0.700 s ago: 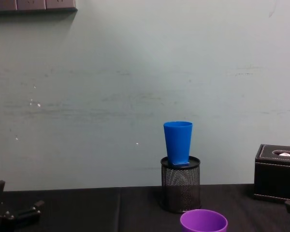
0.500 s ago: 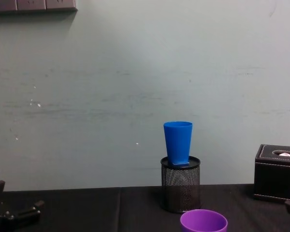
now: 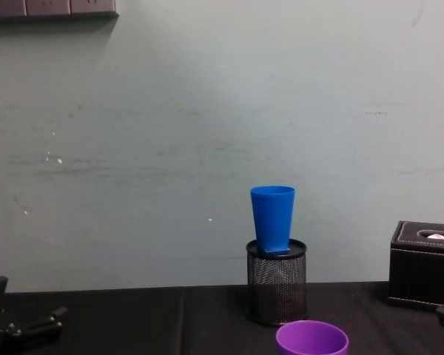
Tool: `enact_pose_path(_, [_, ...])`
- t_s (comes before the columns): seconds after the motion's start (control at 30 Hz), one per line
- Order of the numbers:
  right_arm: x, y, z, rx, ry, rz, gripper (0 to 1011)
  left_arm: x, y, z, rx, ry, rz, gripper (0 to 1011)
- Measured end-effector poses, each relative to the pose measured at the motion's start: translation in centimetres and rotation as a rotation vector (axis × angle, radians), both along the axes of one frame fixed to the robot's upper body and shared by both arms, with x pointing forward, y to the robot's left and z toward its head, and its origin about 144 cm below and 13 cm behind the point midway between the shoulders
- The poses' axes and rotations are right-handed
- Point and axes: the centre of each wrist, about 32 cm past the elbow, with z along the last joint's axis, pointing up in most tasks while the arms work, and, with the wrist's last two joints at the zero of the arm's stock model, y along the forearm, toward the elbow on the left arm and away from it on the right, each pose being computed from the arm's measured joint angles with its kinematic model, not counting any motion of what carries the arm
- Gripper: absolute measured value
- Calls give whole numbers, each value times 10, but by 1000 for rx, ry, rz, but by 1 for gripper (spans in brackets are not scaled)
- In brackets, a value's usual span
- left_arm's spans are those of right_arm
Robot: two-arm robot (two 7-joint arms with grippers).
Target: Pick up one cup with a gripper and tap it against the other cup.
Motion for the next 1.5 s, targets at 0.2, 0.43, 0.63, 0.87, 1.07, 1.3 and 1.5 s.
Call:
enact_pose_path(0.2, [0, 0, 0, 0, 0, 0, 1002, 0, 0, 0, 0, 0, 0, 1005])
enact_pose_path(0.43, [0, 0, 0, 0, 0, 0, 1002, 0, 0, 0, 0, 0, 0, 1005])
enact_pose_path(0.63, [0, -1, 0, 5, -3, 2, 1002, 0, 0, 0, 0, 0, 0, 1004])
enact_pose_path(0.87, [-6, -14, 0, 100, 7, 110, 1002, 0, 0, 0, 0, 0, 0, 1004])
enact_pose_path(1.07, [-12, -21, -2, 137, 31, 230, 1002, 0, 0, 0, 0, 0, 0, 1005])
enact_pose_path(1.3, [-14, -22, -3, 158, 91, 403, 1002, 0, 0, 0, 0, 0, 0, 1005])
enact_pose_path(1.5, [-10, -16, -2, 175, 179, 522, 1002, 0, 0, 0, 0, 0, 0, 1005])
